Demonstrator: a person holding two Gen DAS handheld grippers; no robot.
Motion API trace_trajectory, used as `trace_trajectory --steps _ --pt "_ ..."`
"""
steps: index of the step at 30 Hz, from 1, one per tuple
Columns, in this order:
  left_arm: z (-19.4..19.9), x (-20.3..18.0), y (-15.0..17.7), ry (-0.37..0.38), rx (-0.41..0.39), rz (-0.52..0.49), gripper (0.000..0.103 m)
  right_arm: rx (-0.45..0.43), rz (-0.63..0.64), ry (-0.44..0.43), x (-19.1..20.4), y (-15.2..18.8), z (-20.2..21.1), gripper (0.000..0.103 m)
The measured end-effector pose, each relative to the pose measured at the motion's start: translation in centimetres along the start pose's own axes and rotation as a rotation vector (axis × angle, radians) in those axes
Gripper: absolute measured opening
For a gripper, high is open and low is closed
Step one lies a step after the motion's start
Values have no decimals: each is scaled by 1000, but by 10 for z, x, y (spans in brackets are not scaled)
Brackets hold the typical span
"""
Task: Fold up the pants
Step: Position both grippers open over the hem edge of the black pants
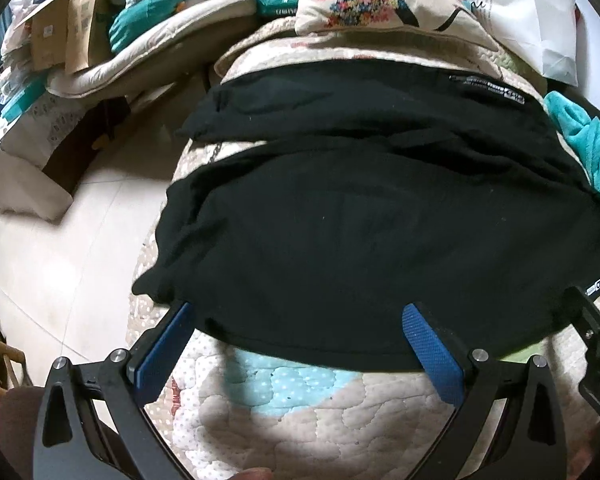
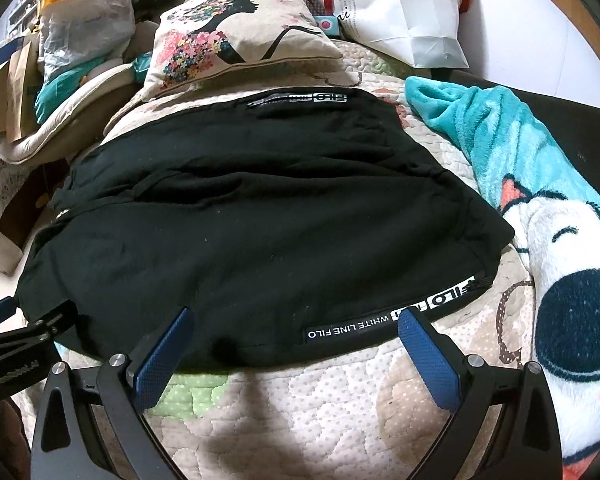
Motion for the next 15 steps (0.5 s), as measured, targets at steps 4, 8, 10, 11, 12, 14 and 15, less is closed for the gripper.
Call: trace_trajectory --steps 4,8,10,11,12,14,15 --pt "-9 1 3 8 42 11 103 3 3 -1 1 0 0 103" --pt "-14 1 6 19 56 27 103 5 12 -2 3 1 -1 103" --pt "-15 2 9 23 58 38 103 5 17 -3 4 2 0 103" --pt "-16 2 9 28 61 48 103 5 19 -3 4 2 0 103" --pt "-17 2 10 34 66 61 103 4 20 -3 4 2 0 103" --pt "-18 4 12 53 71 90 103 3 23 -4 4 2 0 103" --pt "-18 5 12 58 70 92 103 1 25 -2 4 1 0 103"
Point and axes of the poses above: each gripper's, at about its wrist camera, not at the fingertips, and z roughly against the way its jaws point, x to its left, y to its underside, the point moved 7 cm from there along -z, roughly the way its jaws point, and after that the axes turned 1 degree about -z, right-handed, at the moved point
